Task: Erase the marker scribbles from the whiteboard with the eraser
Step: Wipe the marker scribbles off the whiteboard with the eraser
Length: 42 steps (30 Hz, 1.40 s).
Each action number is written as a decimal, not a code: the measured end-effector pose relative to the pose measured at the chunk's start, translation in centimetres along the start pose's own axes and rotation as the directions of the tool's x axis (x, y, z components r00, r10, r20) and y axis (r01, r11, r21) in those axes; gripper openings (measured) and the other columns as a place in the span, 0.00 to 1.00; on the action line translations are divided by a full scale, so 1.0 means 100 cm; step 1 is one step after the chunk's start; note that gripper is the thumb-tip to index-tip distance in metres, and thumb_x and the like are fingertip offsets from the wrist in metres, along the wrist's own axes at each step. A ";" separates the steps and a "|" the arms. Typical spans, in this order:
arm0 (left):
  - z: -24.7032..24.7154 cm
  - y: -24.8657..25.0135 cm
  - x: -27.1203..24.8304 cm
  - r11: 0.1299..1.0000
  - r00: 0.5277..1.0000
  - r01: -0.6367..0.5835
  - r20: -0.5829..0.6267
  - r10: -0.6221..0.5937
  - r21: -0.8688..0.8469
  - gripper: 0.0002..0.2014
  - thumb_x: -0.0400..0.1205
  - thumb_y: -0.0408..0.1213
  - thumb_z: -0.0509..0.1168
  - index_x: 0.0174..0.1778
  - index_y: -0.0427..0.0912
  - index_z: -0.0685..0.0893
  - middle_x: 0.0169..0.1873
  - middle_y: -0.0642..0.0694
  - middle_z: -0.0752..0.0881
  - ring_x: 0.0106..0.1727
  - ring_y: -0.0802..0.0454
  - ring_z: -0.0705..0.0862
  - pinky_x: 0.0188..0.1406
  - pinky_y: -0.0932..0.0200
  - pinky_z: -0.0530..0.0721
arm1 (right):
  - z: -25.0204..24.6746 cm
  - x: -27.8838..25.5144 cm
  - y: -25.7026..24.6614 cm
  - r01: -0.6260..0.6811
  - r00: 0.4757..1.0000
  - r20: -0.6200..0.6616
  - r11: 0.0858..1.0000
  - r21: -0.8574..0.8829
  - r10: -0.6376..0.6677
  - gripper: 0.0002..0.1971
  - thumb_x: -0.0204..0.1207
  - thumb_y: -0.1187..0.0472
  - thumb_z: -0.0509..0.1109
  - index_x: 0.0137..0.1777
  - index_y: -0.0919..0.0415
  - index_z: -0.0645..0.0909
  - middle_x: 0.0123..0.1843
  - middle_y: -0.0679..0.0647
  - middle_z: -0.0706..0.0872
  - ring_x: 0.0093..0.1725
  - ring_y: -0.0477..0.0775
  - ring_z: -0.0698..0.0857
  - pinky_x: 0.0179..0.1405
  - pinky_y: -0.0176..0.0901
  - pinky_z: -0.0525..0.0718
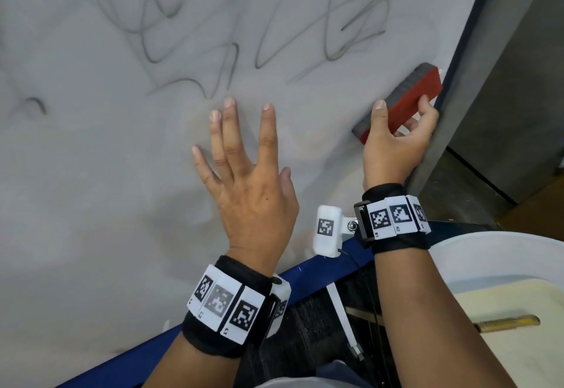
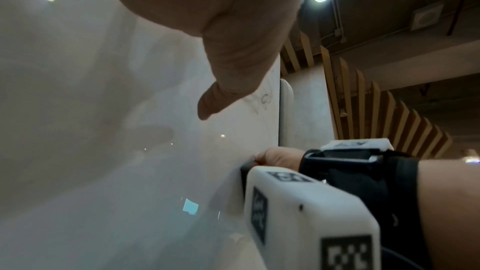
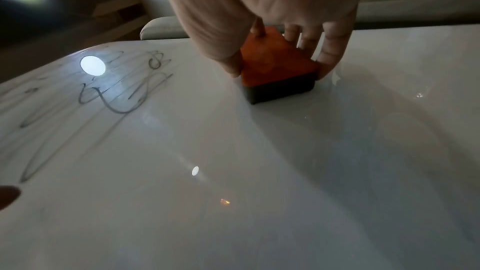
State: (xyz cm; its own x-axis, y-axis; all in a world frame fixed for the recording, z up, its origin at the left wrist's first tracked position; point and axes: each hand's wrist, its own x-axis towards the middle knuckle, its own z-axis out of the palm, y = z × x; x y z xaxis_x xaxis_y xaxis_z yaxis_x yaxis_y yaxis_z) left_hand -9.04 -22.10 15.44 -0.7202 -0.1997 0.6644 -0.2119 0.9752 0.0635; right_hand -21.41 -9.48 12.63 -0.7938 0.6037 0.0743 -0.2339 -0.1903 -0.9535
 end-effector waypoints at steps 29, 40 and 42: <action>0.015 -0.017 0.007 0.981 1.000 -0.016 0.004 0.016 0.195 0.53 0.76 0.44 0.74 0.88 0.53 0.41 0.84 0.36 0.41 0.85 0.35 0.42 0.80 0.26 0.42 | 0.009 -0.006 -0.028 0.308 0.949 0.089 0.950 -0.044 -0.303 0.33 0.71 0.68 0.76 0.78 0.60 0.75 0.67 0.54 0.75 0.65 0.42 0.79 0.64 0.31 0.79; 0.014 -0.022 0.005 0.978 0.999 -0.045 0.002 0.046 0.206 0.52 0.77 0.43 0.75 0.88 0.53 0.46 0.84 0.39 0.42 0.86 0.37 0.43 0.81 0.26 0.46 | 0.013 -0.027 -0.022 0.351 0.932 0.130 0.931 -0.102 -0.338 0.34 0.68 0.66 0.77 0.77 0.57 0.76 0.67 0.55 0.77 0.66 0.54 0.78 0.69 0.53 0.80; 0.013 -0.023 0.004 0.977 0.999 -0.051 0.003 0.052 0.205 0.51 0.76 0.41 0.75 0.89 0.53 0.47 0.85 0.39 0.42 0.86 0.38 0.43 0.82 0.27 0.47 | 0.020 -0.044 -0.023 0.360 0.928 0.142 0.928 -0.096 -0.346 0.34 0.69 0.66 0.76 0.77 0.58 0.76 0.67 0.55 0.76 0.67 0.54 0.78 0.70 0.56 0.79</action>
State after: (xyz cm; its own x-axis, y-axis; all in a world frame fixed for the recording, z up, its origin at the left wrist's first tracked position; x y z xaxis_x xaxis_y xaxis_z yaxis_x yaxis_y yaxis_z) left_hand -9.76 -24.52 14.58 -0.7324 -0.1493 0.6643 -0.3059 0.9438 -0.1251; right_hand -18.51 -13.23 15.08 -0.7353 0.5155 0.4400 -0.4494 0.1151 -0.8859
